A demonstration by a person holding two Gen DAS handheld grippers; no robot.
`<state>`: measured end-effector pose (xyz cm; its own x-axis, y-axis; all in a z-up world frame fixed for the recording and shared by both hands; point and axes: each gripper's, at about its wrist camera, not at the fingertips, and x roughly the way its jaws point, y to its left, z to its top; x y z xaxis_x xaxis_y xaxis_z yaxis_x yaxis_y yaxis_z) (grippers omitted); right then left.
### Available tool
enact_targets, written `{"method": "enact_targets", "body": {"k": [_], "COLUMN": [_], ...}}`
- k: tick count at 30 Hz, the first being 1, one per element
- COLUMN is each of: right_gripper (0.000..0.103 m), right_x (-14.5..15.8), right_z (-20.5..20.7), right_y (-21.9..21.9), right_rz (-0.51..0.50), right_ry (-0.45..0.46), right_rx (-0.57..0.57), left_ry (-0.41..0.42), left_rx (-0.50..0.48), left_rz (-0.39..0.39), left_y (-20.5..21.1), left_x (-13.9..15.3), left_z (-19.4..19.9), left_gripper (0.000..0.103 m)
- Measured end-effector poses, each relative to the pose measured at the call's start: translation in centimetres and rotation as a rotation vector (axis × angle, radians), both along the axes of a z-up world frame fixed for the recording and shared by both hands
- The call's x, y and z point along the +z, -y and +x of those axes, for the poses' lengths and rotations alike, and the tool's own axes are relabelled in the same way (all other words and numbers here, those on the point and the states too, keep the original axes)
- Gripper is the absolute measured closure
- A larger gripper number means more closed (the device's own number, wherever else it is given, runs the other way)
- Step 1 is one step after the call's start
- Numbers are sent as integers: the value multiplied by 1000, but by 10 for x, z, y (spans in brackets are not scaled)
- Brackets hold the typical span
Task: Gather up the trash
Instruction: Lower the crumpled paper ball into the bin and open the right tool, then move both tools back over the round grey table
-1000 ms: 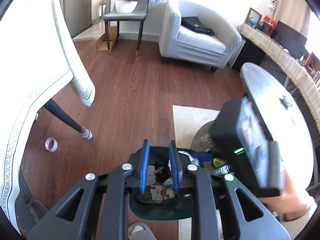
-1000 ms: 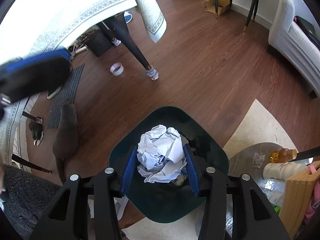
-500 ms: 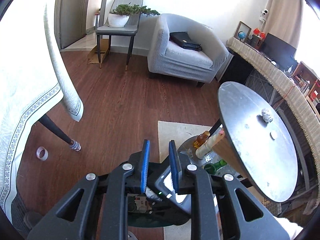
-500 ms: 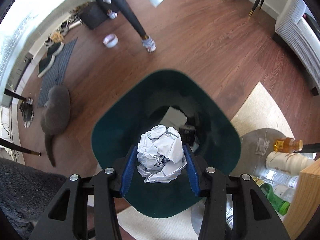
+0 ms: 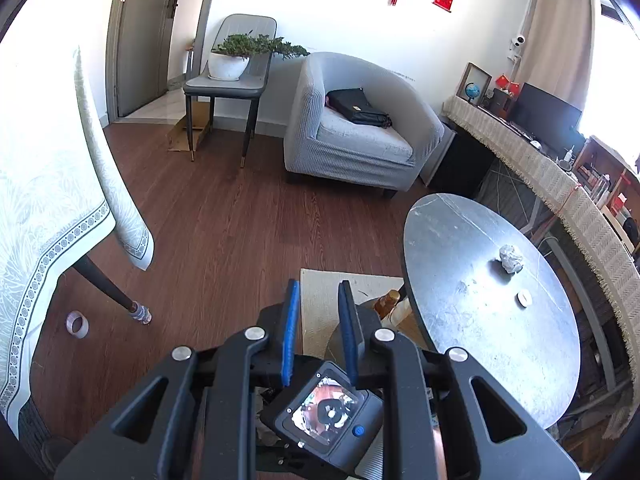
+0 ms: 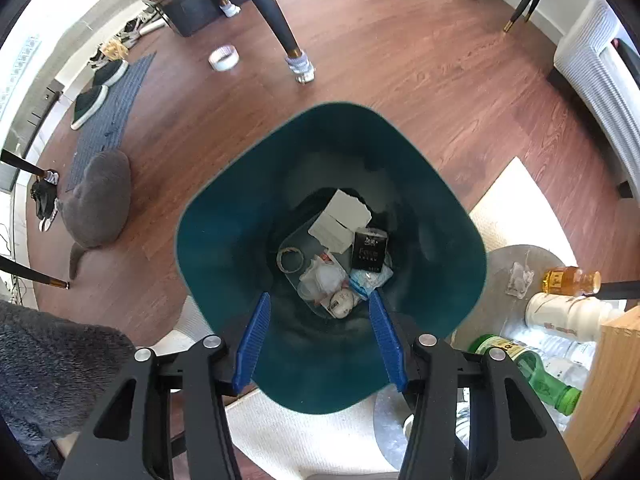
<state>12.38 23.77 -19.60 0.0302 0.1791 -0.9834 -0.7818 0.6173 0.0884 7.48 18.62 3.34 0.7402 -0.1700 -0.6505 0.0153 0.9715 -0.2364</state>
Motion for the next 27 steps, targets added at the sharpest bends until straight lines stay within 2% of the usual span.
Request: {"method": "enact_targets", "body": {"k": [10,14,20,27], "right_gripper": [51,55,63,64], "right_x": [70,101,137,166], "right_z": [-14,-14,-5,12], "right_y": [7,19,55,118], "right_rz": [172,238,301,338], "right_ry": [74,122,193,267], "right_rx": [31,6,-69,-192], "left_ry": [60,83,96,94], "left_rx": [5,-11,-21,-43], "left_rz": [-20,-50,-32,-11], "left_y": [9,12,28,57], "left_x": [19,25,30,29], "left_z": [2,4,10,21], "left_gripper": [78,78,75,73]}}
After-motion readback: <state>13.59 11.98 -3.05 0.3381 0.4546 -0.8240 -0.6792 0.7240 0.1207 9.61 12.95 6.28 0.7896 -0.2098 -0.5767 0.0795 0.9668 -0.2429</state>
